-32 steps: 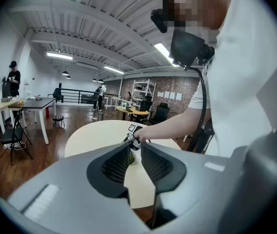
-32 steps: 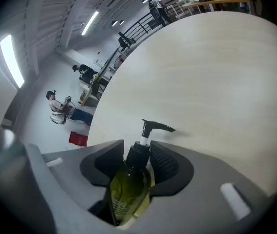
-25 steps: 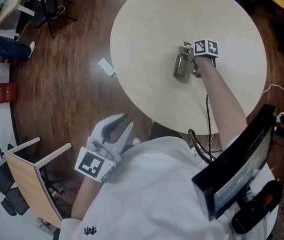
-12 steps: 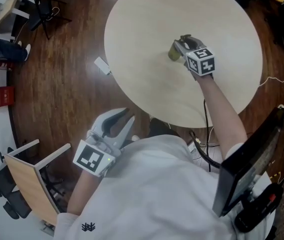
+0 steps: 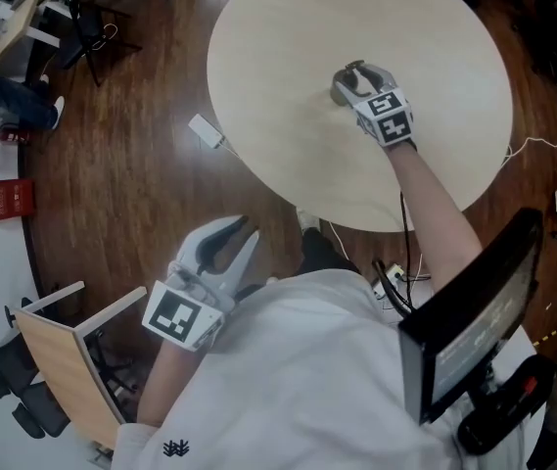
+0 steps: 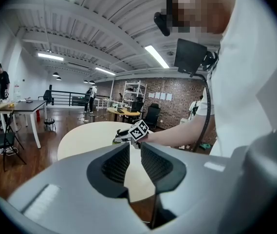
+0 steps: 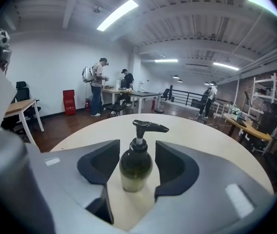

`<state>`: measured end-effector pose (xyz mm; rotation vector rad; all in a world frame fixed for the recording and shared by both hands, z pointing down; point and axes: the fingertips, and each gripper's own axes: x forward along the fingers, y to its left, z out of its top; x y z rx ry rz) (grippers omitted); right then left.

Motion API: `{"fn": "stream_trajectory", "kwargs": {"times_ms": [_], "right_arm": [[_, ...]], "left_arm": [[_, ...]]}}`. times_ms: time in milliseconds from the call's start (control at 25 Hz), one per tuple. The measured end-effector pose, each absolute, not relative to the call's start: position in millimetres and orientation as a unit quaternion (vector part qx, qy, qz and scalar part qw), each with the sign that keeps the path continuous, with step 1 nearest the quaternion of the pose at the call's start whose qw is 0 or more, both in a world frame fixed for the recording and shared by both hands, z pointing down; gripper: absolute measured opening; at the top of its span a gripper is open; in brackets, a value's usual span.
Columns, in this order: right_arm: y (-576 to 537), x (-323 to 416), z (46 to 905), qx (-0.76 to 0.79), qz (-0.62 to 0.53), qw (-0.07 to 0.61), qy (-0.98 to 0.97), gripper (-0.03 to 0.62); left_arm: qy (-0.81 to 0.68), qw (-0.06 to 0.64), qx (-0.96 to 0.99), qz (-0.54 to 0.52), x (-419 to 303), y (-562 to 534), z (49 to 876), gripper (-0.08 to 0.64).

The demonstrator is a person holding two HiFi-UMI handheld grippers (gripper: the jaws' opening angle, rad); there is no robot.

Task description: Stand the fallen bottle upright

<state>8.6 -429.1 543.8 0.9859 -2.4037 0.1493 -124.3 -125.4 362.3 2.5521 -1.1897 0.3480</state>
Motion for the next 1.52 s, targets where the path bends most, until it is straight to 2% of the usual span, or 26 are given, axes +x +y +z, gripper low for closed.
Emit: {"fn": "stream_trajectory", "kwargs": {"times_ms": [360, 520, 720, 1120, 1280, 1520], "right_arm": [[-301, 33, 480, 0.426, 0.068, 0.229, -0.873, 0.225], [-184, 25, 464, 0.445, 0.094, 0.221, -0.863, 0.224], [-49, 3, 434, 0.417, 0.112, 0.207, -0.878, 0.229], [102, -6, 395, 0.383, 0.098, 0.196, -0.897, 0.23], [137, 12, 379, 0.378, 0.085, 0.168, -0.907, 0.23], [177, 51, 362, 0.364, 0.062, 0.169, -0.914, 0.228]], "left_arm": [[-0.397, 0.09, 0.909, 0.089, -161, -54, 350, 0.072], [-0.38, 0.095, 0.919, 0.055, -184, 14, 343, 0.069], [-0.343, 0.094, 0.933, 0.062, -191, 70, 351, 0.069], [-0.304, 0.104, 0.944, 0.076, -166, 147, 369, 0.069], [-0.282, 0.095, 0.951, 0.089, -129, 167, 373, 0.068], [-0.279, 0.084, 0.954, 0.075, -68, 190, 360, 0.068]]}}
